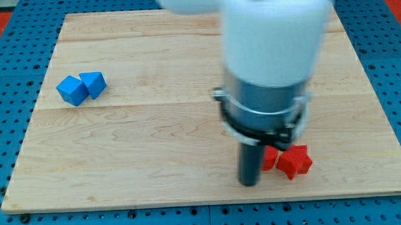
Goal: Slide red circle right a bit
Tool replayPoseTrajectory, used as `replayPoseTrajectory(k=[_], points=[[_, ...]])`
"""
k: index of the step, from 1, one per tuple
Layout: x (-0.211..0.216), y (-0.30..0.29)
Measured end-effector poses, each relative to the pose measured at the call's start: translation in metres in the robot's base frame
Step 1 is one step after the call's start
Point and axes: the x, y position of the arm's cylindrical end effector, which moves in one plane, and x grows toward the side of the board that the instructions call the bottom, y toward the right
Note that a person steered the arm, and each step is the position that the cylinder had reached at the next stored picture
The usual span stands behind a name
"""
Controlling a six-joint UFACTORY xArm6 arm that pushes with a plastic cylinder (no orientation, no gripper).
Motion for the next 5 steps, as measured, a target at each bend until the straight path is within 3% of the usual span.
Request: replayPoseTrajectory(k=[1,3,4,5], points=[[0.0,0.053],[0.012,0.063],[0.017,0.01],[-0.01,-0.034]])
